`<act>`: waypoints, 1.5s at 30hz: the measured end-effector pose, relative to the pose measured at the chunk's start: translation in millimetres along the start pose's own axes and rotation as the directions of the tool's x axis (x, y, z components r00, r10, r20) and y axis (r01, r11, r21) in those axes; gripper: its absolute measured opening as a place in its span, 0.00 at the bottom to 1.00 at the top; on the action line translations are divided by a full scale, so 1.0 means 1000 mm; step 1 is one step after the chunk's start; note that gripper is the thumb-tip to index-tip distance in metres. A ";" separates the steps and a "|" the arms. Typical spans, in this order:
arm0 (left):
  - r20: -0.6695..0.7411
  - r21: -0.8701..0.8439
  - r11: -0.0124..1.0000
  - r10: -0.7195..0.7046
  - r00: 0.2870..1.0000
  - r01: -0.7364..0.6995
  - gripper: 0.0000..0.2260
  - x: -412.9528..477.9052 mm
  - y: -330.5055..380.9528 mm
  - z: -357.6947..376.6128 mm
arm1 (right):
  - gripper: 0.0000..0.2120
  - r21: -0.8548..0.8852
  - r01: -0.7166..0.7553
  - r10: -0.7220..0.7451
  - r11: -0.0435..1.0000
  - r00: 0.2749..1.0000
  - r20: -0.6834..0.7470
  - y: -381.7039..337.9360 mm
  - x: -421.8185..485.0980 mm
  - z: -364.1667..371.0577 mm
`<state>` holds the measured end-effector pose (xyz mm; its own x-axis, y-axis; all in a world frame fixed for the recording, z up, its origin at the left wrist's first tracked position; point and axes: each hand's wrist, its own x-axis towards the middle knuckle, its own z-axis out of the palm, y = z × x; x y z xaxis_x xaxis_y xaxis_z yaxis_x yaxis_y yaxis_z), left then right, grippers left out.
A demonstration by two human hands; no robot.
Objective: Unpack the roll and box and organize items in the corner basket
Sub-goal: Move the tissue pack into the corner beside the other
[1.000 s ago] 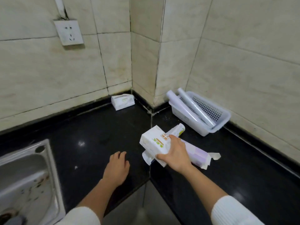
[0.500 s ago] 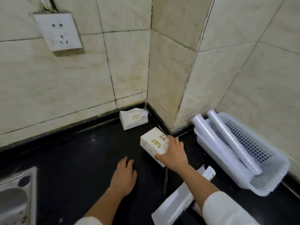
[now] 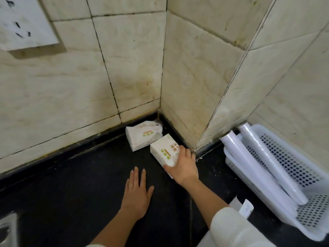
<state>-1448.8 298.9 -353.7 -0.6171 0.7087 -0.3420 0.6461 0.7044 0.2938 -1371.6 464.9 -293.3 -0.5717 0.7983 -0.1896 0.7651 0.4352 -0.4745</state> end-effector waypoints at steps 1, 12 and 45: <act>0.005 0.005 1.000 -0.002 1.000 0.002 0.31 0.001 0.000 0.000 | 0.48 -0.006 0.001 -0.001 1.000 1.000 0.008 -0.001 0.000 0.002; -0.010 -0.125 0.991 0.037 0.999 -0.038 0.28 -0.002 0.026 -0.026 | 0.40 0.007 0.087 -0.086 0.996 0.993 -0.076 0.016 -0.020 -0.017; -0.308 0.138 0.825 0.561 0.768 -0.548 0.28 0.040 0.270 -0.030 | 0.08 0.326 -0.152 0.141 0.933 0.988 0.058 0.232 -0.053 -0.168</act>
<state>-1313.1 518.6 -261.2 -0.2496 0.9521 0.1769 0.9331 0.1876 0.3067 -1113.9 593.2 -248.6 -0.4747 0.8259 -0.3043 0.7044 0.1492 -0.6940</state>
